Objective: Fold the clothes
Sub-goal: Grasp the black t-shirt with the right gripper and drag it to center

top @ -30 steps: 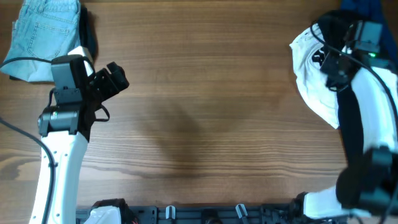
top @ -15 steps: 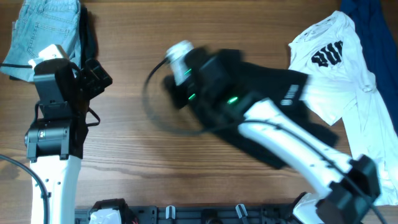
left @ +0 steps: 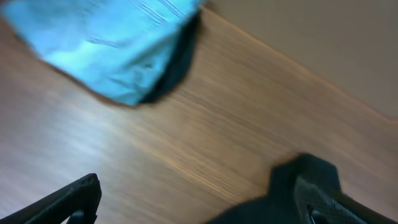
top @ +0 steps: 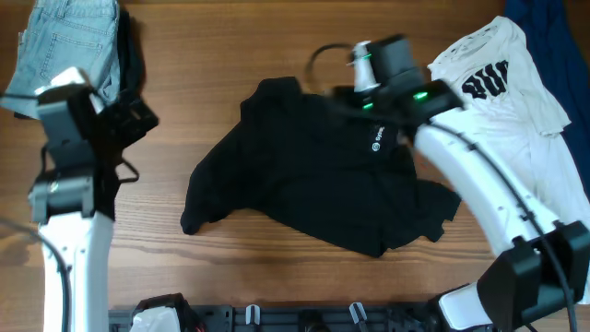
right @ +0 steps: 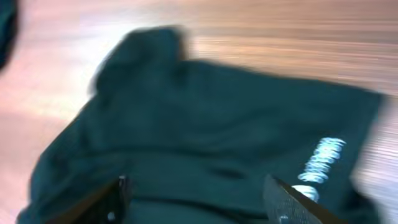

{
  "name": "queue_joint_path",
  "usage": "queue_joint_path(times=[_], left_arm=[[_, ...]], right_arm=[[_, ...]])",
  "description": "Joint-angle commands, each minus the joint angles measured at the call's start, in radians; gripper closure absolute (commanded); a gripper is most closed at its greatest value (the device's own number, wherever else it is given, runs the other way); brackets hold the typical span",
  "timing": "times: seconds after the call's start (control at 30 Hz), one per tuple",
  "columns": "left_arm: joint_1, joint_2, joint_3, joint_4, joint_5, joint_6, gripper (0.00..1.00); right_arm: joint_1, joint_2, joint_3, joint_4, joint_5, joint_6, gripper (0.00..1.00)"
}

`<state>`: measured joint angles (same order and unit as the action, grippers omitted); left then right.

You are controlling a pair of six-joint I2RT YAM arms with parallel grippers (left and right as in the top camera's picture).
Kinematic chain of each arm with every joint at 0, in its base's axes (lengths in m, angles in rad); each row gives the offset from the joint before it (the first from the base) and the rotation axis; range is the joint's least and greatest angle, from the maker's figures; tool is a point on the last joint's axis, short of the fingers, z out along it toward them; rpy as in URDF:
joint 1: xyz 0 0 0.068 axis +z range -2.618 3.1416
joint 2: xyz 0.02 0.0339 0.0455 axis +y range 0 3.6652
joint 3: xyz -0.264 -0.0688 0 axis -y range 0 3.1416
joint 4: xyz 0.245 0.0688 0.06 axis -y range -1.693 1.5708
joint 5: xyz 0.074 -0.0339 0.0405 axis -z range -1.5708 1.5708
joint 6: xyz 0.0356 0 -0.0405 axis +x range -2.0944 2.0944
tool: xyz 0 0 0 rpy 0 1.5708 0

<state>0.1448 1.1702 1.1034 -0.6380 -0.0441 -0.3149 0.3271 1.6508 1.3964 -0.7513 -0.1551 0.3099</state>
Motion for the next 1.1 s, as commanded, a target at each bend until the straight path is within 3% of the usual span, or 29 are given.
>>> queue_joint_path(times=[0.0, 0.13, 0.27, 0.37, 0.47, 0.63, 0.73, 0.83, 1.07], left_arm=[[-0.126, 0.129, 0.015, 0.063, 0.081, 0.028, 0.0], [-0.371, 0.325, 0.039, 0.238, 0.049, 0.05, 0.0], [-0.47, 0.43, 0.076, 0.264, -0.056, 0.049, 0.0], [-0.453, 0.429, 0.076, 0.261, -0.063, 0.05, 0.0], [-0.428, 0.429, 0.076, 0.246, -0.063, 0.05, 0.0], [-0.389, 0.429, 0.076, 0.244, -0.063, 0.05, 0.0], [-0.349, 0.429, 0.076, 0.241, -0.063, 0.046, 0.0], [-0.295, 0.415, 0.08, 0.237, -0.063, 0.046, 0.0], [-0.109, 0.288, 0.142, 0.21, -0.063, 0.046, 0.0]], right_arm=[[-0.108, 0.042, 0.004, -0.018, 0.011, -0.031, 0.27], [-0.192, 0.137, 0.004, -0.045, 0.019, -0.029, 0.26], [-0.195, 0.262, 0.002, -0.096, 0.063, -0.013, 0.26], [-0.196, 0.32, 0.002, -0.116, 0.062, -0.001, 0.29], [-0.196, 0.343, -0.004, -0.142, 0.063, 0.005, 0.39], [-0.193, 0.343, -0.062, -0.085, 0.012, 0.006, 0.79], [-0.166, 0.343, -0.065, -0.056, -0.011, 0.004, 0.94], [-0.125, 0.336, -0.044, 0.006, -0.015, -0.01, 0.96], [0.074, 0.306, 0.318, 0.008, -0.052, -0.058, 0.96]])
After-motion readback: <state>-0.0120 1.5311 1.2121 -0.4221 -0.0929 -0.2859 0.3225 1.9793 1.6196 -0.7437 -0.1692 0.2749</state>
